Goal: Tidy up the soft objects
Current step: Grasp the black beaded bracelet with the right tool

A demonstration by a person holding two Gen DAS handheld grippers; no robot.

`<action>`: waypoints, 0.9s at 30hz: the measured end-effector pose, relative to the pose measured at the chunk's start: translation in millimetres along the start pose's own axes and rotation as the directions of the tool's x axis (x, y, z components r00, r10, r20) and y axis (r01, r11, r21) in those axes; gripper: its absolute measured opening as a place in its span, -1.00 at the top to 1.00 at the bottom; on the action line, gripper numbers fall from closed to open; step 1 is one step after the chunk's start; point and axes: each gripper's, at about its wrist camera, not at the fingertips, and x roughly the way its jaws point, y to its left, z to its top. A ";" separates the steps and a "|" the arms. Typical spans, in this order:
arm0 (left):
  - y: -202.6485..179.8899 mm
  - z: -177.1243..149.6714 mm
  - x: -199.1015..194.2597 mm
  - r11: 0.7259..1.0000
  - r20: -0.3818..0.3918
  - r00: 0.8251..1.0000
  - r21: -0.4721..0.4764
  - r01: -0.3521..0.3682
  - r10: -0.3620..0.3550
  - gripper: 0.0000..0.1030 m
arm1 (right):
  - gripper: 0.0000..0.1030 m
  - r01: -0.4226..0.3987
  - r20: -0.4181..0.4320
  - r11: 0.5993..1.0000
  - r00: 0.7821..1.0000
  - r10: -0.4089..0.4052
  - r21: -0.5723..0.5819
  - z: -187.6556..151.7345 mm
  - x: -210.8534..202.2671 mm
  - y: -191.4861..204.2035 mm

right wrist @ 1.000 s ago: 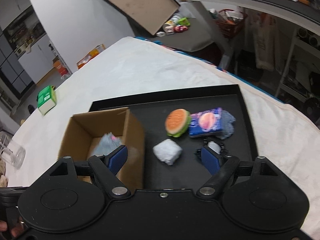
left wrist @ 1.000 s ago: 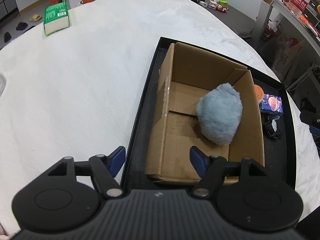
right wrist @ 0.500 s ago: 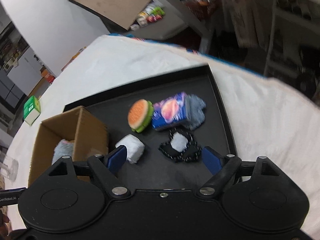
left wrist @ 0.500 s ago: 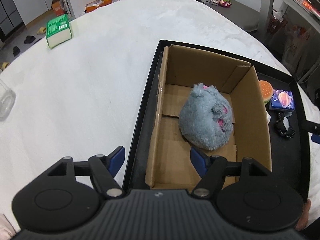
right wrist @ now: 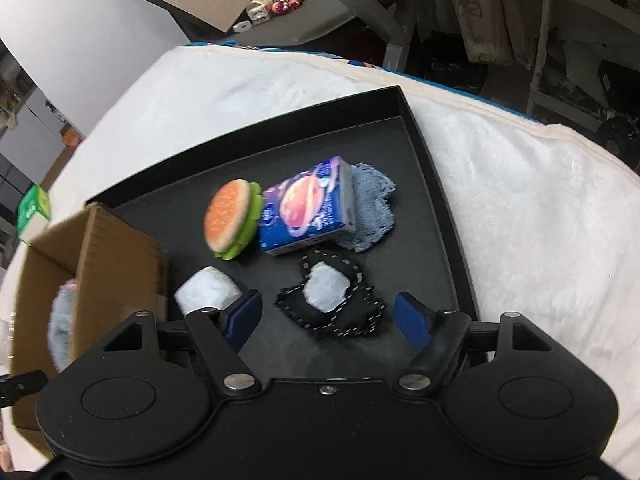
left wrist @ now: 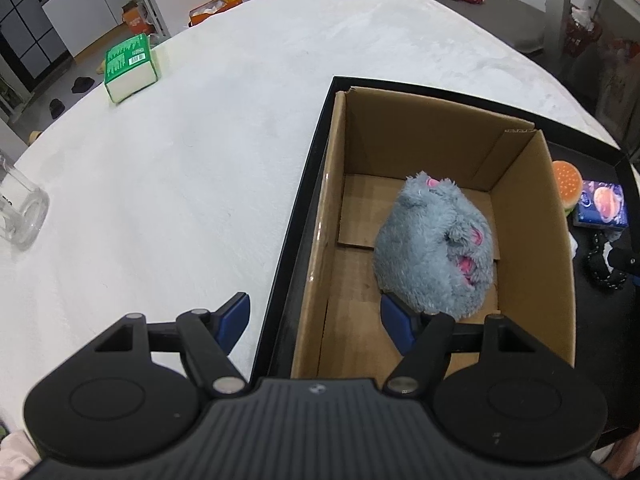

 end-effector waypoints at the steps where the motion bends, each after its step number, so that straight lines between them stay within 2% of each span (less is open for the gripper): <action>1: -1.9 0.8 1.1 1.000 -0.003 1.000 0.006 -0.005 0.005 -0.37 | -0.40 0.006 -0.001 1.000 1.000 -0.006 -0.005 0.4 2.2 -0.5; 11: -12.2 1.6 0.0 0.999 -0.010 0.999 0.023 -0.043 0.043 -0.37 | -0.35 -0.005 -0.032 0.998 0.999 0.002 -0.067 -2.4 22.1 0.6; 12: -12.6 1.6 -0.8 0.999 -0.010 0.999 0.023 -0.044 0.044 -0.37 | -0.31 0.000 -0.030 0.996 1.000 -0.003 -0.089 -3.4 22.3 2.6; 14: -12.8 0.3 -2.9 0.999 -0.007 0.999 0.022 -0.044 0.044 -0.37 | 0.06 0.015 -0.021 0.992 1.000 -0.017 -0.129 -5.9 20.9 6.2; 16: -12.0 -0.5 -4.3 0.999 -0.003 0.999 0.022 -0.044 0.044 -0.37 | 0.28 0.009 -0.023 0.991 1.000 -0.012 -0.134 -6.3 19.0 4.8; 19: -8.8 -3.3 -8.9 0.999 0.010 0.999 0.015 -0.051 0.051 -0.37 | 0.46 -0.016 -0.027 0.995 1.000 0.014 -0.100 -5.1 13.0 1.1; 27: -1.6 -7.9 -24.0 0.999 0.042 0.999 -0.008 -0.034 0.034 -0.37 | 0.47 -0.032 0.007 0.997 0.999 0.032 -0.069 -2.9 -8.5 5.0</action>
